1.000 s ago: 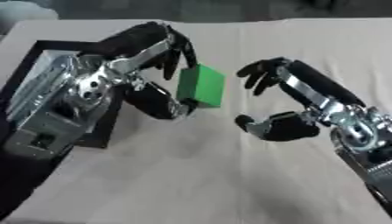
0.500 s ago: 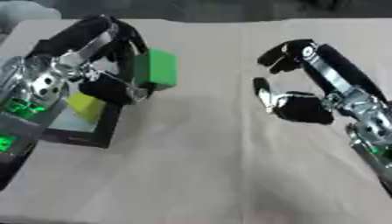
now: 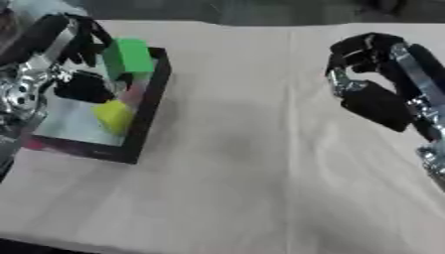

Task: Pick up the objects with one hand, pass them to the other hand, and then place them into the box on the other side of the table.

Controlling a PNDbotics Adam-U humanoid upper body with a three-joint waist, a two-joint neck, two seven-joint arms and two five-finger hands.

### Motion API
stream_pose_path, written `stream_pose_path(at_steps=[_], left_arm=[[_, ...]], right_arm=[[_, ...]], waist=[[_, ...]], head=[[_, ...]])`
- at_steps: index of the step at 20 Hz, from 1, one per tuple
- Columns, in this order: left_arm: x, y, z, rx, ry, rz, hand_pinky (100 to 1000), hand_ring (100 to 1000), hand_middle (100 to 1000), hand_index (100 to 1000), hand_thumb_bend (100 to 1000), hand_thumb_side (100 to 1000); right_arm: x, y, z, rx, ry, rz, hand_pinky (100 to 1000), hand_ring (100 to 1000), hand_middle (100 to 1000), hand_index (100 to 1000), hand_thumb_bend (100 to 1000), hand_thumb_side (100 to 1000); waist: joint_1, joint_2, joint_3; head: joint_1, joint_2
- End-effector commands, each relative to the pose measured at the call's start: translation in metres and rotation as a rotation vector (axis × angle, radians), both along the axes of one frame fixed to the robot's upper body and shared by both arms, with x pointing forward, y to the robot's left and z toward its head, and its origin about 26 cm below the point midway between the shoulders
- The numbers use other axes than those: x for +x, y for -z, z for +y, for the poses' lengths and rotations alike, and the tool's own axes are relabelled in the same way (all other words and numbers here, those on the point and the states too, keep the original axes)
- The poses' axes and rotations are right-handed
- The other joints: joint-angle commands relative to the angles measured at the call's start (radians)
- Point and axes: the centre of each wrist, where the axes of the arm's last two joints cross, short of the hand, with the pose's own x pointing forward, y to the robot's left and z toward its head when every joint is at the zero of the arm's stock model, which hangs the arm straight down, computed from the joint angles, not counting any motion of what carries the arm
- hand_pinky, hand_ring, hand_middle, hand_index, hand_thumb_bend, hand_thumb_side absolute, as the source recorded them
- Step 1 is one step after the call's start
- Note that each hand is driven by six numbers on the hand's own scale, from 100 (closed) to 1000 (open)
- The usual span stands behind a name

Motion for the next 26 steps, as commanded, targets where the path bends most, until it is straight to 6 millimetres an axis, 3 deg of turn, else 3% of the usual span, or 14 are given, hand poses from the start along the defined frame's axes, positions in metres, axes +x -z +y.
stream_pose_path(at_steps=[1, 8, 13, 15, 18, 20, 26], left_arm=[[0.004, -0.008, 0.019, 0.026, -0.087, -0.032, 618, 520, 306, 397, 335, 100], [0.022, 0.006, 0.042, 0.024, -0.199, 0.011, 632, 538, 347, 430, 318, 100], [0.033, 0.016, 0.055, 0.009, -0.257, 0.036, 766, 709, 636, 715, 334, 100], [0.037, 0.020, 0.060, 0.006, -0.274, 0.047, 811, 784, 753, 815, 354, 245], [0.042, 0.025, 0.067, 0.008, -0.305, 0.058, 903, 884, 882, 928, 461, 626], [0.044, 0.029, 0.071, 0.011, -0.324, 0.071, 916, 898, 894, 942, 486, 690], [0.045, 0.029, 0.075, 0.014, -0.350, 0.071, 912, 895, 887, 933, 535, 637]], right_arm=[[-0.003, -0.011, -0.005, 0.011, 0.014, -0.056, 794, 741, 692, 707, 100, 386], [-0.003, -0.012, -0.007, 0.025, 0.029, -0.068, 792, 739, 689, 705, 100, 387], [-0.002, -0.013, -0.008, 0.035, 0.038, -0.072, 790, 737, 687, 704, 100, 380], [-0.002, -0.013, -0.009, 0.040, 0.041, -0.073, 789, 737, 687, 704, 100, 379], [-0.002, -0.013, -0.010, 0.046, 0.043, -0.075, 788, 736, 687, 703, 100, 382], [-0.002, -0.013, -0.010, 0.049, 0.044, -0.076, 788, 736, 687, 702, 100, 382], [-0.002, -0.012, -0.011, 0.057, 0.044, -0.078, 786, 735, 685, 701, 100, 386]], waist=[[-0.014, -0.041, 0.003], [-0.030, -0.040, 0.005], [-0.039, -0.043, 0.005], [-0.041, -0.043, 0.004], [-0.043, -0.042, 0.004], [-0.043, -0.042, 0.004], [-0.042, -0.042, 0.004]], head=[[0.029, -0.007], [0.041, -0.015], [0.040, -0.014], [0.038, -0.016], [0.032, -0.019], [0.030, -0.020], [0.027, -0.019]])
